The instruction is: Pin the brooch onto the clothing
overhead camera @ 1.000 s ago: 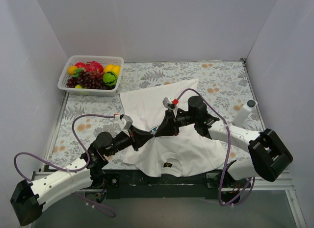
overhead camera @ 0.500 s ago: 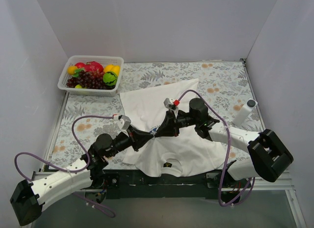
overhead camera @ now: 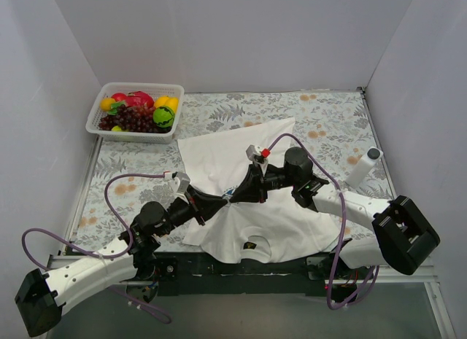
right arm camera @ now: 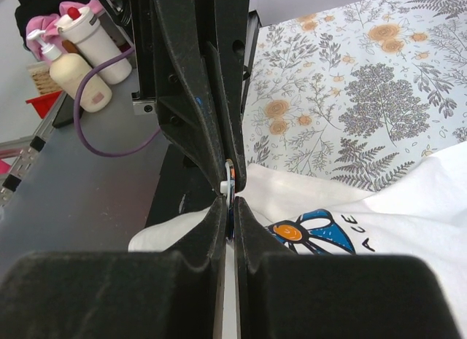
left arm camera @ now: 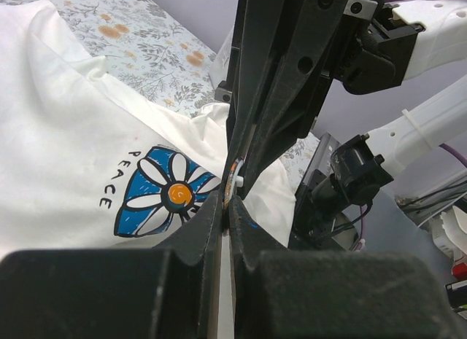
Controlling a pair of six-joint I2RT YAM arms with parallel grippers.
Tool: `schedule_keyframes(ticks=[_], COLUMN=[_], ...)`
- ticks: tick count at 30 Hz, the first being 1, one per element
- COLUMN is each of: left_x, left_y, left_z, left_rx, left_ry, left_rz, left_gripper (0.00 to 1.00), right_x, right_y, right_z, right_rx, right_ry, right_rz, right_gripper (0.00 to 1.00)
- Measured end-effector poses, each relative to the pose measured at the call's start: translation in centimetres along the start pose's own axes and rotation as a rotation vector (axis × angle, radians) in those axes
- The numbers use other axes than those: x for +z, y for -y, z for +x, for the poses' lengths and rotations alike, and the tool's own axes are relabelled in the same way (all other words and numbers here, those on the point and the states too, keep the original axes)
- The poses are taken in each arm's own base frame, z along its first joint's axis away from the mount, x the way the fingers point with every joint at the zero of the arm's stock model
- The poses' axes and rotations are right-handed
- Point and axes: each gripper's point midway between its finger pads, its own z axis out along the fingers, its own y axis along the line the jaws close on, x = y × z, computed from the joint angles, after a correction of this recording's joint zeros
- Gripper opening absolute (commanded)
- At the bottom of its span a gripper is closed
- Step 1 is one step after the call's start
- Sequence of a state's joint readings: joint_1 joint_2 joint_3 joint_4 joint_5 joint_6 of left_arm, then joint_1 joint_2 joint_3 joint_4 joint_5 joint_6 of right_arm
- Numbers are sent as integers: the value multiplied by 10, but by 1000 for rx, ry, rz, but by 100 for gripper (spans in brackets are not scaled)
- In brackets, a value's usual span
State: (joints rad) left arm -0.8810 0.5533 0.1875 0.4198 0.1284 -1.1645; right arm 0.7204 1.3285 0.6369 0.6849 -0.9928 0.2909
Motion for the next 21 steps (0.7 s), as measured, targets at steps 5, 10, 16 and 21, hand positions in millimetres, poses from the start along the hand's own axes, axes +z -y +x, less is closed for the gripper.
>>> schedule_keyframes(ticks=[5,10,16,21], left_x=[0,-1,-1,-3], left_y=[0,-1,-4,-18], left_z=[0,0,-1,-2], left_rx=[-11,-26,-30,-30], left_ry=[2,12,20,34], left_rz=[-3,-9,-27,-97], left_gripper=[0,0,0,0], right_x=[-1,-2,-4,-13], right_y=[0,1,3,8], right_z=[0,-2,-4,-14], right_rx=[-4,-8,-10,-35], right_ry=[10,21,33,60], right_rz=[12,27,46,75], right_gripper=[8,11,17,37])
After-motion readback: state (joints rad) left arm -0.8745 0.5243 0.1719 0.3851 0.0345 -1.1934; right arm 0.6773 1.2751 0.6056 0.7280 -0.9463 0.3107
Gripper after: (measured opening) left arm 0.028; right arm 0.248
